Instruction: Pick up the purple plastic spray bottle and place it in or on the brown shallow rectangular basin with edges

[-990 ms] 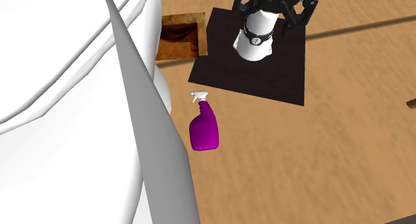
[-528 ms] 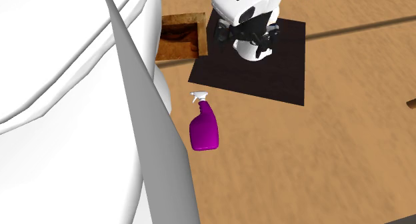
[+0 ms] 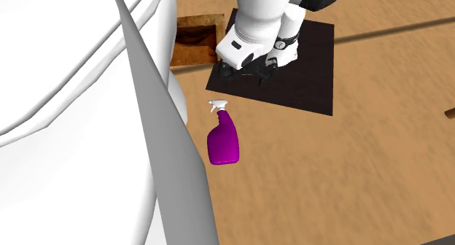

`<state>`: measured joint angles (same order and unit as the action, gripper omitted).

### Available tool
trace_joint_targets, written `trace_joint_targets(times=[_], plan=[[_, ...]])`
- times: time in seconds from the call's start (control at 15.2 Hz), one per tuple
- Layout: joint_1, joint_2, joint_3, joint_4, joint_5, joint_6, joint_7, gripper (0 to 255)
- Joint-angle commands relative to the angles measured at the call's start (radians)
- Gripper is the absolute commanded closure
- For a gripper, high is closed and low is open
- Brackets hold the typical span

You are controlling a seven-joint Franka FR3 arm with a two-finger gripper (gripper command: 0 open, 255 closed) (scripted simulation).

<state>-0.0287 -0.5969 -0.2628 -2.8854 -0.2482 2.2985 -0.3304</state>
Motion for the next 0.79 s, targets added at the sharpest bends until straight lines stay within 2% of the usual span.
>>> trace_joint_targets(times=[0.0,0.26,0.4,0.46,0.53,0.73], plan=[[-0.005,0.092,-0.042,-0.015,-0.026,0.131,-0.051,0],[0.016,0.298,-0.121,-0.012,-0.035,0.371,-0.157,0],[0.049,0.414,-0.167,0.003,0.005,0.490,-0.235,0],[0.076,0.474,-0.192,0.013,0.050,0.547,-0.291,0],[0.110,0.536,-0.215,0.025,0.128,0.602,-0.370,0],[0.139,0.607,-0.214,0.036,0.261,0.658,-0.473,0]])
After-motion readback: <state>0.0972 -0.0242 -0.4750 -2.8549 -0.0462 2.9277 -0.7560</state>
